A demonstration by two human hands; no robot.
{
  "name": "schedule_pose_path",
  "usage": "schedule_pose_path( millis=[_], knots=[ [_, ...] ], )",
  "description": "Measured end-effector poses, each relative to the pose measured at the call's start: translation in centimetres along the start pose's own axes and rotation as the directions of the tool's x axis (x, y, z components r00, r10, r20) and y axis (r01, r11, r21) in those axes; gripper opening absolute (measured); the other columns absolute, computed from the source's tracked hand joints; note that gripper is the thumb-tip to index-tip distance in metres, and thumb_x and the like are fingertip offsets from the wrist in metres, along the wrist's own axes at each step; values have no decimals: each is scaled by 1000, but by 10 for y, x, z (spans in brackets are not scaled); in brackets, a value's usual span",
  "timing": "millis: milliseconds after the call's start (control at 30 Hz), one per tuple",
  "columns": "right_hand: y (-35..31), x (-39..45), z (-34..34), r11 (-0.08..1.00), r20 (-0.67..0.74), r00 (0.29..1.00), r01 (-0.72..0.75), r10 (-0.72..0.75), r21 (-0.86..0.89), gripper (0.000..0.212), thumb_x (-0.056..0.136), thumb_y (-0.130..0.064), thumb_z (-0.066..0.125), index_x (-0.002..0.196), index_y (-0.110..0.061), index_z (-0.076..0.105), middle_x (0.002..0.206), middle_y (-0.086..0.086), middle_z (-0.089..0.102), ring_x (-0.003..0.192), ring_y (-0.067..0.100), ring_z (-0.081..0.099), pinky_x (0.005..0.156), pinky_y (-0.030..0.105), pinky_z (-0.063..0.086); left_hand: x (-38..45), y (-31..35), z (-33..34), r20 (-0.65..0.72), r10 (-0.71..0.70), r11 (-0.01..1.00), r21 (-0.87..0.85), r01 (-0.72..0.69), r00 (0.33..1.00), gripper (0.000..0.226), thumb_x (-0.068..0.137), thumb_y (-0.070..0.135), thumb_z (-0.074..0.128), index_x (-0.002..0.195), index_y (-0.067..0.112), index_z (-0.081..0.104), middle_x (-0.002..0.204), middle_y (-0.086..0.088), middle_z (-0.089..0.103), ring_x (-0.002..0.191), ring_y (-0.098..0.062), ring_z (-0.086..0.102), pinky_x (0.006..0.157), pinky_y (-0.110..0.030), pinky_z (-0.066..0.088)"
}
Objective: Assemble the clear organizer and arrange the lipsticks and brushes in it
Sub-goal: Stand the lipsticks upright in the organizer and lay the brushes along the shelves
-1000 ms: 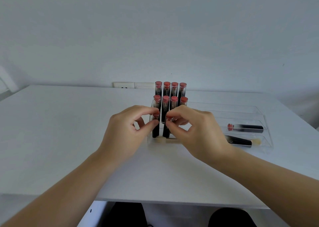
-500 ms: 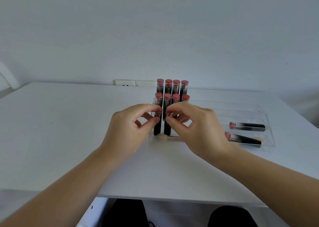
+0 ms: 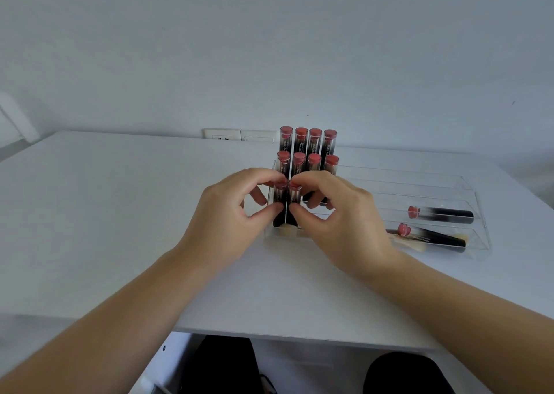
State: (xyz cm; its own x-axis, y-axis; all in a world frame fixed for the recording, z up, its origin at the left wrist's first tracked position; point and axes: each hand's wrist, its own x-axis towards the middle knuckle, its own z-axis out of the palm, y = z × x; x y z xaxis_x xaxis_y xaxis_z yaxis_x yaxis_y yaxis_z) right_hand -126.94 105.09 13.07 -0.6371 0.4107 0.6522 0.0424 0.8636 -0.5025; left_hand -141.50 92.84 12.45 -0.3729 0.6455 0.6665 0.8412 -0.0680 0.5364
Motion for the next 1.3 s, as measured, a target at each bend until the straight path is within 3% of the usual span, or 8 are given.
schedule_pose_path(
  millis=[500,767,900,1100,1300],
  knots=[
    [5,-5,5,1000,-81,997,17,-18,-7,34,84,-9,75,117,-18,71,94,-14,67,77,10,57,71,15,44,-1,-1,1,-9,36,999,25,-35,999,40,79,4,84,113,22,73,91,43,58,71,12,55,57,-9,38],
    [6,-5,6,1000,-99,995,20,-19,8,35,84,-11,74,118,-18,70,94,-15,66,77,10,57,70,20,46,-1,0,2,-17,16,1000,13,-16,1000,42,78,3,84,113,23,72,88,37,59,72,10,56,58,-19,43],
    [6,-6,6,1000,-96,995,19,-19,-2,36,84,-14,73,119,-20,69,96,-16,66,77,9,57,68,21,49,-1,0,2,-12,-10,1000,-4,10,1000,43,79,5,83,115,24,70,99,30,64,75,6,59,59,-24,45],
    [7,-7,5,1000,-99,995,6,-7,-4,35,85,-15,73,118,-22,69,97,-16,68,76,8,59,69,27,52,-2,0,2,-16,-41,999,-15,41,999,42,79,7,82,115,25,69,103,27,65,73,5,59,58,-21,44],
    [6,-7,6,1000,-90,996,-13,13,0,34,85,-17,72,118,-24,68,96,-16,68,77,9,60,71,26,52,-2,2,2,-12,-47,999,-14,47,999,42,80,8,82,116,25,68,105,20,69,81,-6,65,57,-27,47]
  ],
)
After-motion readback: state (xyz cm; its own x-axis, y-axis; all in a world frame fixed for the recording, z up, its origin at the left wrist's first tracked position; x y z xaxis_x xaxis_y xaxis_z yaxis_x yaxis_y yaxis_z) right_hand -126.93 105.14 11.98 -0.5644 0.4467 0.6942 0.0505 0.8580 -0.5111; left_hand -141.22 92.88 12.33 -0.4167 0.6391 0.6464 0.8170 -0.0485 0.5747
